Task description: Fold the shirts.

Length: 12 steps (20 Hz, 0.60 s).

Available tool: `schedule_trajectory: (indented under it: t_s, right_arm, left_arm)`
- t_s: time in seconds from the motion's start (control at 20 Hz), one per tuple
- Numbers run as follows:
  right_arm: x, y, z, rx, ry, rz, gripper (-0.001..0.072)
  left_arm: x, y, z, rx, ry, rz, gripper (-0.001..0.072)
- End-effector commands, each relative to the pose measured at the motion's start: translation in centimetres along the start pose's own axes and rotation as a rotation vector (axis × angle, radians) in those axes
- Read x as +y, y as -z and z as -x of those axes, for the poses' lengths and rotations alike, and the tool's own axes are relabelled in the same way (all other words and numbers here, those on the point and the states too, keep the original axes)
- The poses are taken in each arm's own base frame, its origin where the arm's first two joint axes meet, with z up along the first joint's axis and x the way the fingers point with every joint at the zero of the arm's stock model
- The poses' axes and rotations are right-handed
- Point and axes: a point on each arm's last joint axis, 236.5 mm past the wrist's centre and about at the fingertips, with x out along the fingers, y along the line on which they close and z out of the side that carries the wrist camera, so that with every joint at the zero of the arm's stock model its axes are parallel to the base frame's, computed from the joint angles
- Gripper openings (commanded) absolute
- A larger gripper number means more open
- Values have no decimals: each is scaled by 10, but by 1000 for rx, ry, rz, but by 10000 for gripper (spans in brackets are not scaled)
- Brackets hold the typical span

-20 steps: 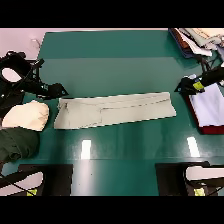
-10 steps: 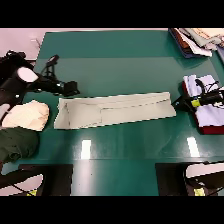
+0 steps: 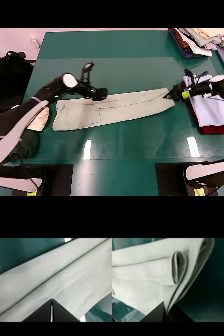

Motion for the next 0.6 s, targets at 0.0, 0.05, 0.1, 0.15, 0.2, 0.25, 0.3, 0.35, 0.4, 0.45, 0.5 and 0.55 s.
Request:
schedule_trajectory:
  t_s: [0.0,0.05,0.1,0.15,0.2,0.25,0.3,0.35,0.4,0.45,0.5,0.55]
  right_arm:
    - [75,-20,38,-89,-3,159,15]
    - [98,-24,49,-123,0,194,15]
    - [123,-27,60,-156,0,241,15]
    - [146,-28,67,-176,-4,290,15]
    - [169,-26,72,-186,-12,336,15]
    - [189,-23,74,-187,-22,371,15]
    - [207,-19,74,-185,-32,406,15]
    - [225,-13,72,-181,-46,443,15]
    - [242,-8,68,-169,-61,470,15]
    - [258,-1,62,-156,-76,500,15]
    - [270,6,57,-143,-90,524,15]
    - [283,12,52,-131,-104,544,15]
  left_arm:
    - [-18,8,-43,62,17,-24,23]
    - [-19,12,-51,78,17,-23,23]
    - [-20,16,-56,90,17,-19,23]
    - [-19,18,-60,97,15,-9,23]
    - [-18,19,-62,100,11,-10,23]
    - [-16,20,-64,102,7,-11,23]
    - [-15,18,-65,94,4,-12,23]
    - [-15,15,-65,80,4,-6,22]
    - [-15,11,-66,65,4,0,23]
    - [-15,8,-66,52,4,0,23]
    - [-15,7,-66,46,4,6,23]
    - [-15,7,-66,46,3,18,23]
